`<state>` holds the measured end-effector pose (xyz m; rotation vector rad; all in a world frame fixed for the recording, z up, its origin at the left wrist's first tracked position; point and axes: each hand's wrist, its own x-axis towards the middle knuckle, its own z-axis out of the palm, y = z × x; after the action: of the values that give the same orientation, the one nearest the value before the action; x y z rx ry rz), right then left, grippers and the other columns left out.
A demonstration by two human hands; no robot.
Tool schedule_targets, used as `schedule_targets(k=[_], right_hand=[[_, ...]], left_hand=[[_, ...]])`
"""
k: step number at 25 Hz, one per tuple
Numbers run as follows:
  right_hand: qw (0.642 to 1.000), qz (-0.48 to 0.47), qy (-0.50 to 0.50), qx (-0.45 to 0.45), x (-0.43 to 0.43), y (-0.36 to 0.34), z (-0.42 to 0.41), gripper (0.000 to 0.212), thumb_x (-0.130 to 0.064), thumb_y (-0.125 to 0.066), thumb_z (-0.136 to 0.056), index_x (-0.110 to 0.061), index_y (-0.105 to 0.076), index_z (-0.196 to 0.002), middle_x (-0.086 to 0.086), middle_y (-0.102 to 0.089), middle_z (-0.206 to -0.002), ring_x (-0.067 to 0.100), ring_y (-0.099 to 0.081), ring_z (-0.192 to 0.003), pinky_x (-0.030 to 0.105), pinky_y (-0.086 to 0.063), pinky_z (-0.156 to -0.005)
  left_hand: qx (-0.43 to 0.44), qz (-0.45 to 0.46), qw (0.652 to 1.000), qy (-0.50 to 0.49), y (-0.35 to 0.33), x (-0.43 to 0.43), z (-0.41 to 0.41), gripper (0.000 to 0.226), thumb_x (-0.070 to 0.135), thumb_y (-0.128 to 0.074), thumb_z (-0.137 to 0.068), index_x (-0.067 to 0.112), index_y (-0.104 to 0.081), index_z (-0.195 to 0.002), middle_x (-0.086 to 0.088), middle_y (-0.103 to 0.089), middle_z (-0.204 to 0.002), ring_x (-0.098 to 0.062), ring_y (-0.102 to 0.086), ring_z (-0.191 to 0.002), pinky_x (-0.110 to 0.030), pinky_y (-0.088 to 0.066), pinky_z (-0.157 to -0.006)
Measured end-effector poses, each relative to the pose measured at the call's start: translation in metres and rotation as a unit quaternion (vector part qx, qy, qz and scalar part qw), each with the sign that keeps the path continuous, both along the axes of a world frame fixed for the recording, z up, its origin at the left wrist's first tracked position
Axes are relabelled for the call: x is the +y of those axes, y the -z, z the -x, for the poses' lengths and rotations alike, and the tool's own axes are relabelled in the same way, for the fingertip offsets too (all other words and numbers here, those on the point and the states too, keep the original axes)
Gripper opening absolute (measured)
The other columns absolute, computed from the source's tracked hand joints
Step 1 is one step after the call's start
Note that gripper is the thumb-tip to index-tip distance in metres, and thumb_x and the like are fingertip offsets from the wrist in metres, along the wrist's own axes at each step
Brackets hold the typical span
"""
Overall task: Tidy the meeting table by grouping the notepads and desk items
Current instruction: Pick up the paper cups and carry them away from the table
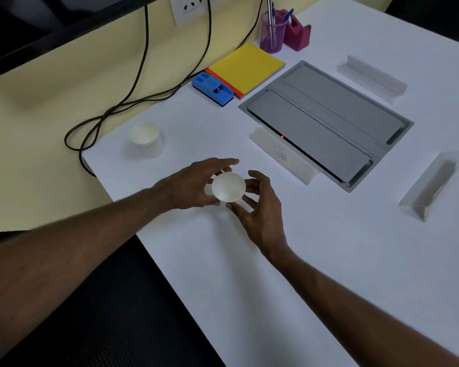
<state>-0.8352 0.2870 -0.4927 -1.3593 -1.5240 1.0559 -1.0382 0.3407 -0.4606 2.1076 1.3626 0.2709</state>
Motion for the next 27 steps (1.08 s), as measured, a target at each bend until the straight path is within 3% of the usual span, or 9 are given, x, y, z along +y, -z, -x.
schedule_targets(k=[4, 10, 14, 17, 19, 22, 27], right_hand=[[1.000, 0.011, -0.002, 0.012, -0.010, 0.001, 0.009, 0.080, -0.023, -0.086, -0.076, -0.017, -0.041, -0.142, -0.003, -0.062, -0.123, 0.003, -0.059, -0.111, 0.007, -0.050, -0.088], [1.000, 0.025, -0.003, 0.006, -0.025, 0.001, 0.018, 0.080, -0.024, -0.086, -0.077, -0.018, -0.041, -0.142, -0.003, -0.060, -0.127, 0.002, -0.058, -0.112, 0.008, -0.050, -0.090], [0.999, 0.018, -0.030, -0.042, -0.027, 0.005, 0.014, 0.081, -0.022, -0.083, -0.079, -0.018, -0.037, -0.146, -0.004, -0.052, -0.139, 0.007, -0.051, -0.124, 0.011, -0.043, -0.100], [0.992, -0.015, -0.054, -0.112, -0.029, 0.004, 0.007, 0.077, -0.002, -0.068, -0.082, -0.019, -0.034, -0.148, -0.006, -0.042, -0.146, 0.013, -0.041, -0.133, -0.003, -0.022, -0.099], [0.990, -0.023, -0.048, -0.134, -0.023, -0.001, 0.006, 0.078, 0.011, -0.057, -0.078, -0.017, -0.037, -0.148, -0.003, -0.042, -0.147, 0.016, -0.040, -0.133, -0.007, -0.019, -0.096], [0.987, -0.045, -0.041, -0.152, 0.001, -0.011, 0.011, 0.073, 0.014, -0.052, -0.079, -0.014, -0.040, -0.146, 0.001, -0.044, -0.146, 0.019, -0.041, -0.132, -0.007, -0.019, -0.096], [0.975, -0.117, -0.069, -0.177, 0.057, -0.035, 0.039, 0.047, 0.000, -0.060, -0.091, -0.019, -0.055, -0.134, -0.001, -0.051, -0.141, 0.019, -0.047, -0.129, 0.013, -0.031, -0.102]], left_hand=[[-0.018, 0.008, 1.000, 0.006, -0.002, -0.013, 0.011, 0.094, 0.028, -0.091, -0.071, 0.032, -0.040, -0.149, 0.007, -0.055, -0.138, -0.013, -0.056, -0.123, -0.036, -0.056, -0.099], [-0.028, 0.020, 0.999, 0.028, -0.005, -0.020, 0.021, 0.078, 0.026, -0.093, -0.068, 0.027, -0.054, -0.136, 0.010, -0.055, -0.130, -0.014, -0.057, -0.120, -0.039, -0.056, -0.095], [-0.008, 0.053, 0.998, 0.026, -0.005, -0.018, 0.025, 0.096, 0.026, -0.093, -0.068, 0.033, -0.040, -0.148, 0.013, -0.046, -0.142, -0.008, -0.049, -0.129, -0.032, -0.048, -0.108], [0.058, 0.044, 0.997, 0.030, -0.010, -0.011, 0.043, 0.107, 0.033, -0.091, -0.070, 0.037, -0.025, -0.155, 0.013, -0.034, -0.154, -0.007, -0.036, -0.140, -0.025, -0.032, -0.114], [0.089, 0.022, 0.995, 0.024, -0.016, -0.006, 0.059, 0.108, 0.036, -0.089, -0.072, 0.036, -0.021, -0.157, 0.011, -0.031, -0.158, -0.006, -0.031, -0.143, -0.026, -0.027, -0.116], [0.103, -0.014, 0.994, -0.029, -0.026, 0.002, 0.083, 0.097, 0.031, -0.083, -0.080, 0.034, -0.025, -0.156, 0.008, -0.036, -0.155, -0.009, -0.034, -0.141, -0.033, -0.032, -0.118], [0.114, -0.076, 0.980, -0.144, -0.033, 0.017, 0.128, 0.064, 0.021, -0.077, -0.086, 0.029, -0.047, -0.143, 0.005, -0.051, -0.140, -0.016, -0.048, -0.130, -0.042, -0.043, -0.110]])
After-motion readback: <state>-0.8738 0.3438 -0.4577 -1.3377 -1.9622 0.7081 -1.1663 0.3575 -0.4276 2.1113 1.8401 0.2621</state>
